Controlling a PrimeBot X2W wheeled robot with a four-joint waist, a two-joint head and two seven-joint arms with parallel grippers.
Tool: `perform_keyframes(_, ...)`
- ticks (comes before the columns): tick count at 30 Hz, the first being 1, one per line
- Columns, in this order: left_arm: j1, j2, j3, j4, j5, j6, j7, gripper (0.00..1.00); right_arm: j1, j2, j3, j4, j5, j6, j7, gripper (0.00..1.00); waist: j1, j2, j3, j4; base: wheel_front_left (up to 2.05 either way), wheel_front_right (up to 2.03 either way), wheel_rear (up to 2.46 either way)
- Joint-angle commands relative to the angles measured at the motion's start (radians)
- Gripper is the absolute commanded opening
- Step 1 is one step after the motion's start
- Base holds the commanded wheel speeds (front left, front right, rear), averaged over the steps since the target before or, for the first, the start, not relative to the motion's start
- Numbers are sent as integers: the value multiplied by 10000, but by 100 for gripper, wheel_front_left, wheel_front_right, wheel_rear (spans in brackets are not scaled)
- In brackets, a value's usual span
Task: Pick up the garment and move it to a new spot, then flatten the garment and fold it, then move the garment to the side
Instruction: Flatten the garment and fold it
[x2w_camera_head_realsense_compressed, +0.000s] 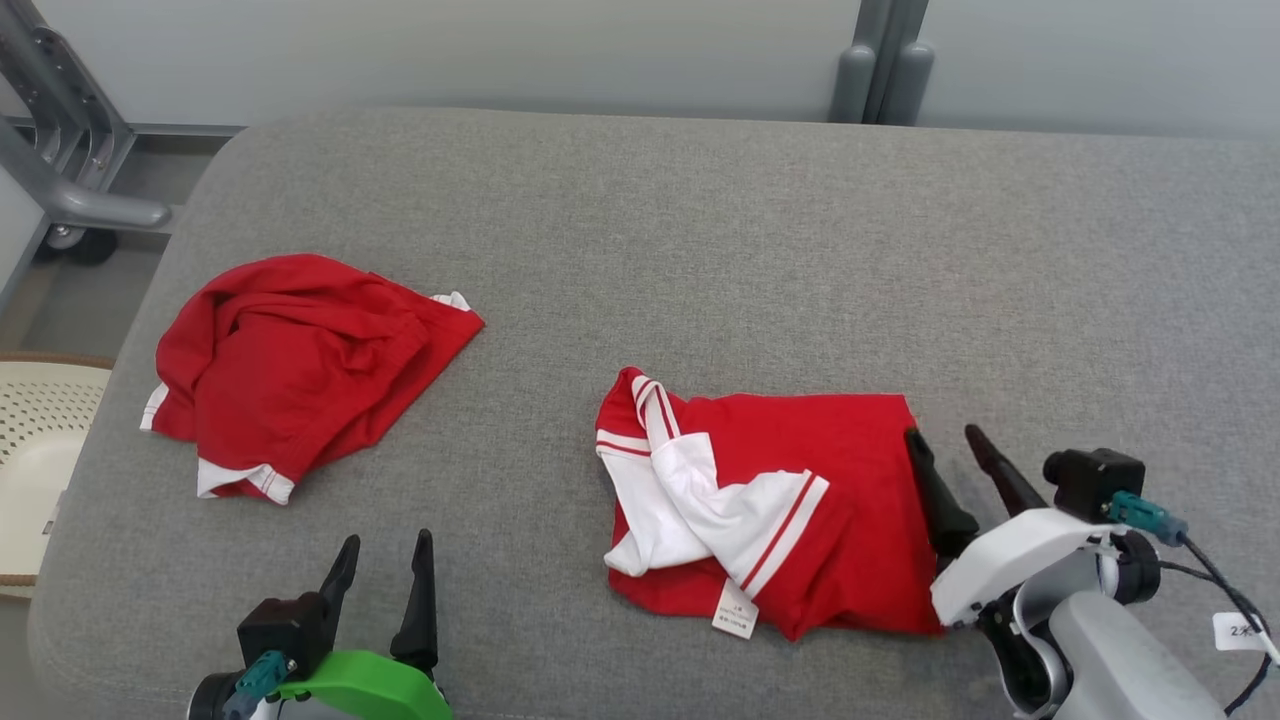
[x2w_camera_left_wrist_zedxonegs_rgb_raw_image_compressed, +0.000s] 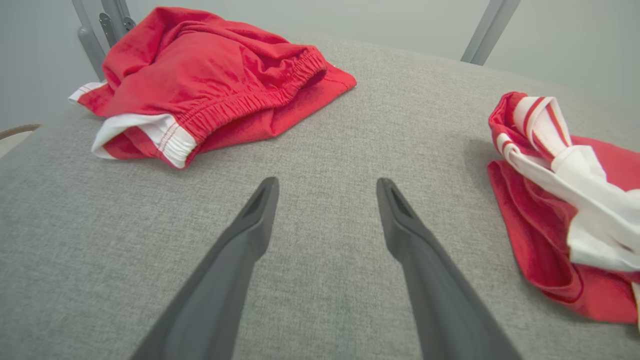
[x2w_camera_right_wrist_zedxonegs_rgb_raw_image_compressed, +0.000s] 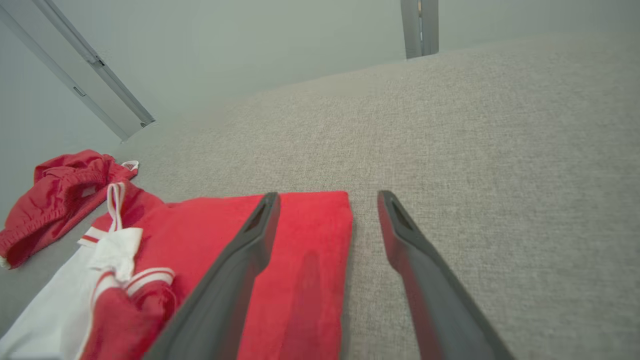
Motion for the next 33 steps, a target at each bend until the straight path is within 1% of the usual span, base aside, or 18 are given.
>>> perform_keyframes(1,-128,34,16,3,33,-13,-2,100,109,57,59,13,-116,-5,-25,100,0,0,28,-7,0,0,0)
perform_keyframes(3,-163,33,-4,-15,48,-30,-2,100,226,168,320,-14,-134,-5,-25,100,0,0,55,15,0,0,0)
perform_keyframes(5,-175,33,-20,-18,53,-47,-2,100,336,300,730,-269,96,-5,-25,100,0,0,76,81,0,0,0)
perform_keyframes(8,-155,33,8,-23,70,-60,-2,100,569,237,1140,-747,454,-8,-26,100,0,0,88,189,0,0,0)
perform_keyframes(10,-107,33,61,16,61,-64,-2,100,745,158,1673,-714,553,-6,-26,100,0,0,85,243,0,0,0)
perform_keyframes(14,-65,33,123,92,62,-75,-2,100,596,19,2908,-629,819,-6,-26,100,0,0,62,329,0,0,0)
perform_keyframes(15,-69,33,140,106,58,-76,-2,100,501,-28,3236,-658,862,-6,-26,97,0,0,57,340,0,0,0)
perform_keyframes(16,-79,33,153,109,52,-78,0,100,364,-79,3559,-714,867,-6,-26,92,0,0,54,348,0,0,0)
perform_keyframes(17,-91,33,159,113,48,-81,-2,100,237,-115,3907,-775,812,-6,-28,97,0,0,51,354,0,0,0)
perform_keyframes(18,-102,33,166,109,46,-85,-2,100,131,-135,4241,-811,740,-6,-26,100,0,0,45,359,0,0,0)
perform_keyframes(21,-118,33,181,108,25,-80,-2,100,-153,-159,5086,-871,634,-6,-26,100,0,0,19,366,0,0,0)
perform_keyframes(25,-118,33,199,143,-5,-105,-2,100,-522,-158,5915,-743,1024,-6,-26,100,0,0,-16,357,0,0,0)
perform_keyframes(26,-115,33,207,149,-5,-109,-2,100,-611,-187,5916,-774,1169,-8,-26,100,0,0,-23,351,0,0,0)
perform_keyframes(28,-106,33,230,139,-4,-109,-2,100,-734,-323,5508,-839,1299,-8,-26,100,0,0,-28,331,0,0,0)
perform_keyframes(30,-90,33,258,104,9,-111,-2,100,-739,-444,4700,-820,1196,-8,-26,100,0,0,-24,298,0,0,0)
perform_keyframes(33,-59,33,295,81,62,-112,-2,100,-585,-567,3348,-448,810,-6,-28,100,0,0,-17,237,0,0,0)
